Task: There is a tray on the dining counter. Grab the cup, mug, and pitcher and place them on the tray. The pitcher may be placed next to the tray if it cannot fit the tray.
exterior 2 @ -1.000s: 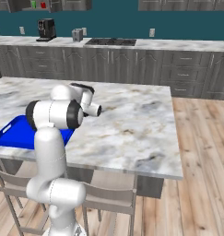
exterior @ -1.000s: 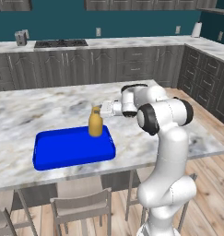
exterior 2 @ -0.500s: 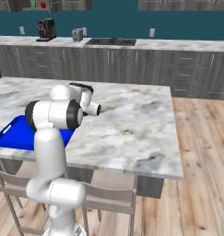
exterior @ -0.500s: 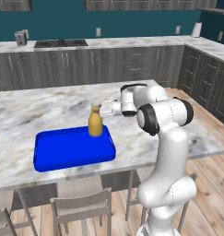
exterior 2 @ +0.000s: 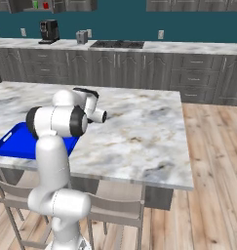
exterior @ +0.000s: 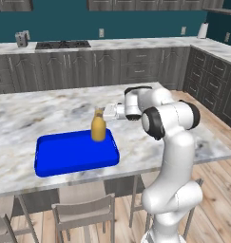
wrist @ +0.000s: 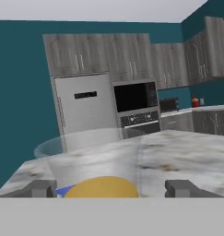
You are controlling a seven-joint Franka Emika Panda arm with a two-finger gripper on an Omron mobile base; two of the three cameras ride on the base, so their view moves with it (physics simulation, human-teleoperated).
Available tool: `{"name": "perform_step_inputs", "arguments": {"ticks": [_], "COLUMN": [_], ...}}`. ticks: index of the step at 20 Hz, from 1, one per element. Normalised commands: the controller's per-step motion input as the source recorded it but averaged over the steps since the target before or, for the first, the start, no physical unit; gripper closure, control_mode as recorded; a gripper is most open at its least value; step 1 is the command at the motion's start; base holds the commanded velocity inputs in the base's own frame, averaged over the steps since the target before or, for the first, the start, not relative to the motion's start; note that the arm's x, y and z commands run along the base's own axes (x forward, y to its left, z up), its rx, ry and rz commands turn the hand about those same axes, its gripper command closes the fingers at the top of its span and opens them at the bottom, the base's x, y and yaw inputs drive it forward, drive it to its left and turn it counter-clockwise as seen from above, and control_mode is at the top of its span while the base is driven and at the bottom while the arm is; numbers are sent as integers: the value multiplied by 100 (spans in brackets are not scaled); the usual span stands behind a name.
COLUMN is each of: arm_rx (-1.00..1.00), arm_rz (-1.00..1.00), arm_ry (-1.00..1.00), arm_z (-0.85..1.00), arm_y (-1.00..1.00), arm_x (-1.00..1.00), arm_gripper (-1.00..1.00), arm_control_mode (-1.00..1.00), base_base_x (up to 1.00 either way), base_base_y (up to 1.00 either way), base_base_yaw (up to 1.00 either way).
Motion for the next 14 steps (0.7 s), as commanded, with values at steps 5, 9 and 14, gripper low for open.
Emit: {"name": "perform_step_inputs", "arguments": {"ticks": [5, 9, 14], "arm_rx": [0, 0, 0], "arm_rz": [0, 0, 0], "arm_ry": [-1, -1, -1], "arm_z": [2, 0, 2], "arm_y": [-12, -28, -36], "arm_x": [-39, -49, -41], "arm_gripper": [-100, -100, -100], "arm_control_mode": [-100, -100, -100], "base_base_x": [0, 0, 0], "base_base_y": [0, 0, 0], "base_base_yaw": [0, 0, 0]}}
